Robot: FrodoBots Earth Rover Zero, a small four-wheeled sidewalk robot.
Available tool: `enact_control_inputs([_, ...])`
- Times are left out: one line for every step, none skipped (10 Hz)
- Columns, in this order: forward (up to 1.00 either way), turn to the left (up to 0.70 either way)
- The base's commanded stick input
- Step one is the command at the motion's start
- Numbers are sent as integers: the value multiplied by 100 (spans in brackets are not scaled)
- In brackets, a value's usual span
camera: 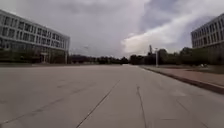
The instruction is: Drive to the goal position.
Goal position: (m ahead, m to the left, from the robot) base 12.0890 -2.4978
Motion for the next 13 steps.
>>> enact_control_inputs([100, 0])
enact_control_inputs([100, 0])
enact_control_inputs([100, -19])
enact_control_inputs([100, -27])
enact_control_inputs([100, -27])
enact_control_inputs([100, -27])
enact_control_inputs([100, -27])
enact_control_inputs([100, -27])
enact_control_inputs([100, -27])
enact_control_inputs([100, -27])
enact_control_inputs([100, -27])
enact_control_inputs([100, -27])
enact_control_inputs([100, -27])
